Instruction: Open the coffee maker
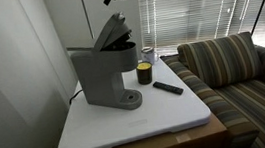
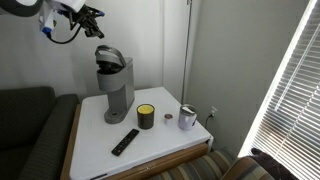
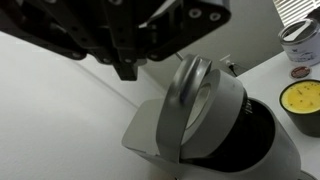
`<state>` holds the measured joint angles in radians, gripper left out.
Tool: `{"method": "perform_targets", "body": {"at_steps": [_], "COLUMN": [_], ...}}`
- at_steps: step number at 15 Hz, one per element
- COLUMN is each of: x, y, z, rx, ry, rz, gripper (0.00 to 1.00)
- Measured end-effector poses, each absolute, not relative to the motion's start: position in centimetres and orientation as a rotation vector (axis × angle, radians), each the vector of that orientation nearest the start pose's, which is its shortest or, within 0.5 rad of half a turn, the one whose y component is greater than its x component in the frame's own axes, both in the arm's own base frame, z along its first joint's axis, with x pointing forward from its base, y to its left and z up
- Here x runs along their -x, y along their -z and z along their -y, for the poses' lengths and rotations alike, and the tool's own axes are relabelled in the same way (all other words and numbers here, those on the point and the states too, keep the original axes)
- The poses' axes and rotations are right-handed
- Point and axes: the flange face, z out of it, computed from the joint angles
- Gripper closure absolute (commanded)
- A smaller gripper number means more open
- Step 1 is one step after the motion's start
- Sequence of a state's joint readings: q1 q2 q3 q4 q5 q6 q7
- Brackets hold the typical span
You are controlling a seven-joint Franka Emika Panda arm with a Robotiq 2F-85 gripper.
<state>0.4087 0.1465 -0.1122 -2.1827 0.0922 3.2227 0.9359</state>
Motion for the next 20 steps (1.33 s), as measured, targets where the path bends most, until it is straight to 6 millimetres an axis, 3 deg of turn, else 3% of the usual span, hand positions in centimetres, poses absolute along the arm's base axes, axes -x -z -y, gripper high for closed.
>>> {"method": "perform_targets", "body": {"at_steps": [2, 3, 4, 9, 11, 14, 20], "x": [-58.0, -58.2, -58.5, -59.9, -60.2, -60.0, -57.3], "y": [-43.6, -44.0, -44.7, -49.3, -51.1, -52.3, -55.6], "z": [-17.4, -17.7, -18.2, -21.2, -21.6, -21.8, -24.8], "rx": [2.312, 2.331, 2.351, 2.49, 2.601, 2.78, 2.983], "ry": [0.951, 0.957, 0.967, 0.981, 0.959, 0.878, 0.548], "rz": [-0.834, -0.806, -0.772, -0.62, -0.619, -0.675, -0.71], "gripper": [1.0, 0.74, 0.73, 0.38, 0.24, 0.03, 0.0]}}
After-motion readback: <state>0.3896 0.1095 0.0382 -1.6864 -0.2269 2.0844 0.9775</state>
